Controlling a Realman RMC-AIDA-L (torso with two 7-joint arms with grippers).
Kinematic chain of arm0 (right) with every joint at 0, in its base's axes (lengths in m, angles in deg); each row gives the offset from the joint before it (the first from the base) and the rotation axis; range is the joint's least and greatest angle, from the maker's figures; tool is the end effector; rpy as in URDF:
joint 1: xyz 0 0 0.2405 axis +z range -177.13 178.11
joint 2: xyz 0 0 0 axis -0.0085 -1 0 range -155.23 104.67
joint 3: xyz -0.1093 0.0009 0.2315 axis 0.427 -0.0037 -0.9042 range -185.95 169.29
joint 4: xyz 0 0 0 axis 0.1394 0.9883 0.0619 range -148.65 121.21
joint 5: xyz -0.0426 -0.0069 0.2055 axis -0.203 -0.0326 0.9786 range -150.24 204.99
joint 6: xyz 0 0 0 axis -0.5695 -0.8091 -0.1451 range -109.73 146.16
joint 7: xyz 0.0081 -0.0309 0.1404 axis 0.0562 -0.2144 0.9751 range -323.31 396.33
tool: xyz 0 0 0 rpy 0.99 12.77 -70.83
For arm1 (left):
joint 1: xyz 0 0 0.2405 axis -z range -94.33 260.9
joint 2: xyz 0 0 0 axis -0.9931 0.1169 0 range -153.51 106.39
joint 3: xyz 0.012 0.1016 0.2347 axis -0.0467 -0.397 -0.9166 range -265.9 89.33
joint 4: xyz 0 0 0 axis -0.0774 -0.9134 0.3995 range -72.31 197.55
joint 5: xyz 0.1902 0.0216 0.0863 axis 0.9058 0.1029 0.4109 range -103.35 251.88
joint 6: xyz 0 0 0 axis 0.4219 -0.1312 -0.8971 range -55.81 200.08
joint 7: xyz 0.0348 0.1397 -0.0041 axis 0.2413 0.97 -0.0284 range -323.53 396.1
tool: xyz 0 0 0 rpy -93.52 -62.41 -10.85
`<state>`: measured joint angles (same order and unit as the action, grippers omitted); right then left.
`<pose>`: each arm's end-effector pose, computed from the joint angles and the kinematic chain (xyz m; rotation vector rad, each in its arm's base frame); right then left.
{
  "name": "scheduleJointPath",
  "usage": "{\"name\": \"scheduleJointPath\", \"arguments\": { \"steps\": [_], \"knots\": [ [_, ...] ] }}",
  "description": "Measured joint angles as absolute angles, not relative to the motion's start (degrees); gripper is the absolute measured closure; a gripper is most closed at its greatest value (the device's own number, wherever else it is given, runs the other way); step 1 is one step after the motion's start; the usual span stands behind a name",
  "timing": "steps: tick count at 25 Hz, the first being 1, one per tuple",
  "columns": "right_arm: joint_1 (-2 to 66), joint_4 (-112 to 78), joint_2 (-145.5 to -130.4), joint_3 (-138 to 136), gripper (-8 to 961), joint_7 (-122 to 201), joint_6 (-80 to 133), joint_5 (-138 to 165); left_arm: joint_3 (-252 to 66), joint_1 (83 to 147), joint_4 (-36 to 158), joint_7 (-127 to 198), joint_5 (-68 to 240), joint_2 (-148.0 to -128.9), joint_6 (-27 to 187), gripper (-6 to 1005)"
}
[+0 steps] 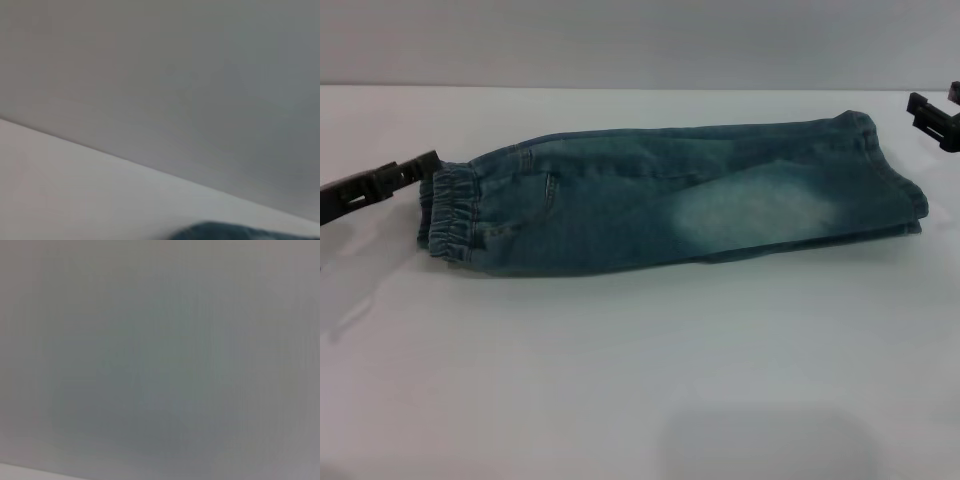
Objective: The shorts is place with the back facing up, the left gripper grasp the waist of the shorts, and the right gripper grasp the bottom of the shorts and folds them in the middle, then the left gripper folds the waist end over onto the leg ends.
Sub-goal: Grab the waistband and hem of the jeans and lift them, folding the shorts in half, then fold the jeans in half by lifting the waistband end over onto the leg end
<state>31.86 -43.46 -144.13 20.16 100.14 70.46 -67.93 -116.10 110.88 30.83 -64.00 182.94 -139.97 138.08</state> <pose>0.3306 0.3957 0.0490 -1.9107 0.7317 0.5524 -0.3422 0.3588 0.0468 -1.9518 -1.3167 -0.7857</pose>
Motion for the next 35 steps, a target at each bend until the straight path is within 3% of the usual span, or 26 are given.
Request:
{"name": "scheduleJointPath", "arguments": {
  "steps": [1, 4, 16, 35],
  "knots": [
    [31.66, -43.57, -144.10, 20.14, 355, 100.14, 71.05, -67.78, -117.74, 110.11, 30.79, -63.99, 182.89, -138.67, 141.82, 172],
    [31.45, -43.78, -144.08, 20.13, 356, 100.10, 71.79, -67.72, -118.11, 109.75, 30.65, -63.99, 182.67, -138.40, 142.88, 181],
    [30.33, -43.23, -144.19, 19.57, 355, 99.21, 75.16, -67.56, -119.58, 111.37, 30.50, -63.99, 182.92, -141.00, 135.82, 217],
    [28.99, -42.45, -144.11, 19.53, 356, 98.72, 75.53, -67.54, -122.63, 114.71, 32.99, -64.05, 182.24, -141.66, 130.59, 274]
  ]
}}
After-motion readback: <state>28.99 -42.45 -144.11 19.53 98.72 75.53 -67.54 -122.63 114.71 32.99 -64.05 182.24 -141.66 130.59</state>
